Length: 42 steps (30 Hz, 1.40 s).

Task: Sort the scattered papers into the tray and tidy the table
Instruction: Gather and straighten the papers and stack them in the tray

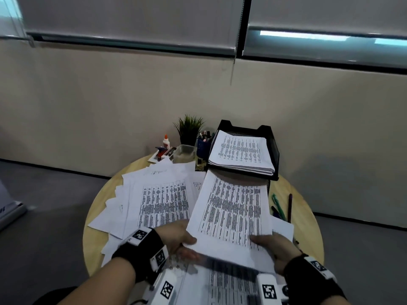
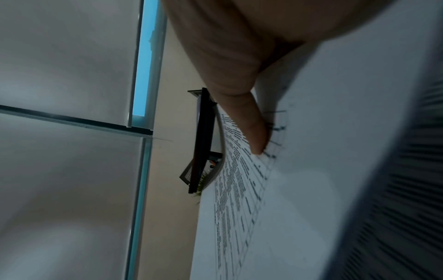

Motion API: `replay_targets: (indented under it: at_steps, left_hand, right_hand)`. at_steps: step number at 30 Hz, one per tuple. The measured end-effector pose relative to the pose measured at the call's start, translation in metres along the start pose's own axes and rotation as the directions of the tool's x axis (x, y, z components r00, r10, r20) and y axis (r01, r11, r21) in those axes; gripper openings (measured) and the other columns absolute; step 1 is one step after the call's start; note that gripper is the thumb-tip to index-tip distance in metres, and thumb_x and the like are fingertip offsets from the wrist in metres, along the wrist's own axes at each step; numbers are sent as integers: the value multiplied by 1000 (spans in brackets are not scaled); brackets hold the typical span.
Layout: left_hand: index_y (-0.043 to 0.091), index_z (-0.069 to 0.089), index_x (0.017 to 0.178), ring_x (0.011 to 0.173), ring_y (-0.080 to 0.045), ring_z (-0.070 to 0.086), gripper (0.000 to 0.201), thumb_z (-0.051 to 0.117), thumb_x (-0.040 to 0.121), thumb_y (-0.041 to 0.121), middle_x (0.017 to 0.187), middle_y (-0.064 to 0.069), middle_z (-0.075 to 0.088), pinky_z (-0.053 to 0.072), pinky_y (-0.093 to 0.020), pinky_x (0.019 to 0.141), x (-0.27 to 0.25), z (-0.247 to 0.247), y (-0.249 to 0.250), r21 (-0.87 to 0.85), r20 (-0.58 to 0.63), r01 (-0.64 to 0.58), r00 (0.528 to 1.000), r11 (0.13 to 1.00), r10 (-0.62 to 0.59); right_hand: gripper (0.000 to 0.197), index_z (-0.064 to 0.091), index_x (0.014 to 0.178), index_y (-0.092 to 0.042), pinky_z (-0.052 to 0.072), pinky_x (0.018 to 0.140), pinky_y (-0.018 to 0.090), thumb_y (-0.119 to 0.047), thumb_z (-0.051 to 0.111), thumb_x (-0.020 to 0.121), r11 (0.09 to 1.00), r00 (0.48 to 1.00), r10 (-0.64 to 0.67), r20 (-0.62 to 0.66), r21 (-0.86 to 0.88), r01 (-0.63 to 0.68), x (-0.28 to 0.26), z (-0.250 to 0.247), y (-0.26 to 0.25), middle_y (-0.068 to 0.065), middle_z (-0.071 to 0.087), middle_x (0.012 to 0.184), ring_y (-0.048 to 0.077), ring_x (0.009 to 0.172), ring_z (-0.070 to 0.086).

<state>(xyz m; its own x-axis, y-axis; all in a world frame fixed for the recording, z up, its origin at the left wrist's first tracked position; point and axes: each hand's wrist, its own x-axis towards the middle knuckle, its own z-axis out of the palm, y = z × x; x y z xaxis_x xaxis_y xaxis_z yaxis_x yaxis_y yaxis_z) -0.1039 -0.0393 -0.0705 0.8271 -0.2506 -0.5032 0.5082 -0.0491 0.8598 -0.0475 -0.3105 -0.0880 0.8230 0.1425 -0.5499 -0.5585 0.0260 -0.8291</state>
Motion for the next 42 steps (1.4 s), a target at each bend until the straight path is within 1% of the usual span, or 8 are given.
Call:
replay_targets:
  at_steps: [9,17,21,24,30,36,39,42]
  left_hand:
    - [5,51,124,73,-24,70,41,42,90,-15,107,-16,67,60,-27,58,67,-4,32,-187,-95,-87,993,978,71]
    - [-8,46,124,51,-20,68,36,43,90,-18,97,-19,61,53,-19,44,134,-15,54,-271,-299,-144,953,952,59]
    - [-8,42,126,40,-19,63,41,50,87,-16,102,-28,58,51,-21,38,165,-22,70,-162,-398,-149,915,975,74]
    - [1,52,76,31,-13,55,18,59,83,-13,60,-17,53,48,-20,35,182,-27,84,-37,-468,-181,872,983,143]
    - [7,54,58,38,-21,50,26,73,75,6,45,-10,56,50,-33,49,207,-33,89,268,-566,-87,792,959,230]
    - [10,60,54,58,-26,62,38,69,77,39,67,-14,70,54,-31,64,199,-36,88,574,-552,81,773,814,312]
    - [13,58,55,64,-28,65,39,64,82,40,69,-15,71,55,-36,68,182,-33,84,542,-531,44,792,839,301]
    - [14,55,75,60,-26,59,24,64,85,34,71,-13,67,48,-32,57,152,-26,75,439,-512,7,823,898,244]
  right_hand:
    - [24,55,102,1,59,48,36,14,40,89,997,985,70,155,2,-72,7,-13,-36,26,70,91,37,67,70]
    - [9,48,98,16,55,42,28,12,42,93,964,999,-50,-16,260,52,70,-12,-51,33,60,74,27,44,65]
    - [13,44,99,20,56,42,35,8,42,95,938,994,-27,-102,340,60,102,-11,-63,31,62,59,26,36,60]
    - [14,48,86,15,56,46,34,7,43,95,934,987,-59,-147,341,106,120,-9,-76,24,63,51,22,34,60]
    - [3,57,83,12,53,41,23,11,57,86,925,938,-139,-317,295,237,152,-9,-75,14,63,47,18,37,61]
    - [26,47,67,2,34,41,23,-2,64,86,962,930,-105,-353,202,185,155,-14,-70,9,38,50,14,35,37]
    - [35,54,72,3,41,41,28,-26,66,88,988,911,-143,-386,-2,154,136,-18,-73,17,49,51,24,41,47]
    - [24,57,77,2,42,41,25,-18,62,91,970,887,-243,-392,-125,210,105,-17,-70,16,55,56,25,45,50]
